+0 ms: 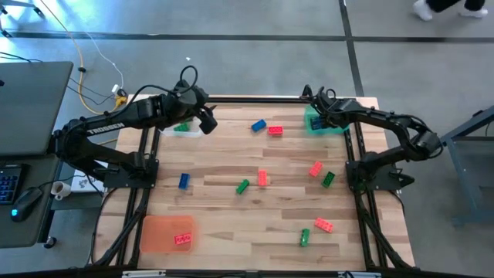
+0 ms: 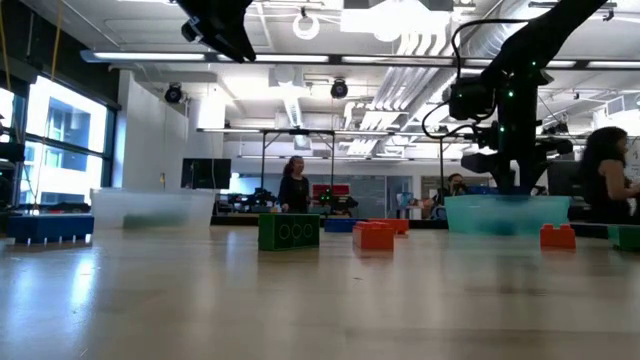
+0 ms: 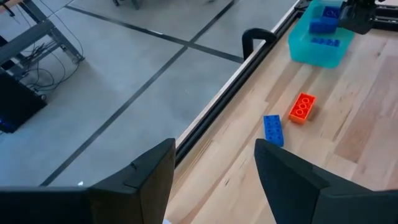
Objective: Sort & place blocks by color
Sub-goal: Put the blue game piece into the blue bin, then put the orange game piece into the orange bin
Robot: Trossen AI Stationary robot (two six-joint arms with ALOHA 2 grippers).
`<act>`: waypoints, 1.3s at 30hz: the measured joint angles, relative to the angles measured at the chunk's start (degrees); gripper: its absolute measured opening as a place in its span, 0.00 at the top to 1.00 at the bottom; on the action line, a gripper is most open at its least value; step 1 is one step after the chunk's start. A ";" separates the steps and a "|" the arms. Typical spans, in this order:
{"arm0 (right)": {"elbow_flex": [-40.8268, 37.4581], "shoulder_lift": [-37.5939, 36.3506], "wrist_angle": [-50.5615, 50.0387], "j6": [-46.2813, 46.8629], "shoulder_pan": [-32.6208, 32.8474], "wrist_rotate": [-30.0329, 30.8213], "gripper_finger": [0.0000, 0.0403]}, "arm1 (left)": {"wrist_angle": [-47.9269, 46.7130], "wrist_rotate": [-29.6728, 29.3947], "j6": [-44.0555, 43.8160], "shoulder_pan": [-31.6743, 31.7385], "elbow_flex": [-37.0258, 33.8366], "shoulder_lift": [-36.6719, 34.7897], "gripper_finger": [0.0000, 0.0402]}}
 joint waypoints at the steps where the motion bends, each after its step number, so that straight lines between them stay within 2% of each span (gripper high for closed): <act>1: 0.03 0.00 -0.10 0.00 0.00 -0.01 0.52 | -0.03 -0.01 0.00 0.15 0.00 0.00 0.48; 3: 0.41 0.02 -0.25 -0.13 0.02 -0.02 0.44 | -0.09 0.13 -0.01 0.57 0.00 0.00 0.48; 6: 1.97 0.02 -1.18 -0.42 0.02 -0.08 0.38 | -0.10 0.15 -0.01 1.08 0.00 0.00 0.48; 10: 5.44 0.02 -3.20 -0.66 0.02 -0.04 0.37 | -0.13 0.17 -0.01 1.21 0.00 0.00 0.48; 13: 8.73 0.02 -3.40 -3.09 0.28 -2.58 0.37 | -0.13 0.17 -0.01 1.21 0.00 0.00 0.48; 16: 12.10 0.02 -2.41 -7.35 1.05 -5.09 0.37 | -0.11 0.17 -0.01 1.21 0.00 0.00 0.48; 22: 18.35 0.02 1.46 -16.03 3.17 -6.14 0.37 | -0.13 0.20 -0.01 1.21 0.00 0.00 0.48; 26: 21.42 0.02 2.99 -22.48 4.19 -10.53 0.36 | -0.13 0.20 -0.01 1.21 0.00 0.00 0.48; 32: 24.89 0.02 -8.22 -33.06 6.47 -20.71 0.36 | -0.81 0.22 -0.02 1.21 0.00 0.00 0.48; 39: 25.32 0.02 -17.72 -36.43 10.30 -24.07 0.36 | -0.80 0.32 -0.02 1.19 0.00 0.02 0.48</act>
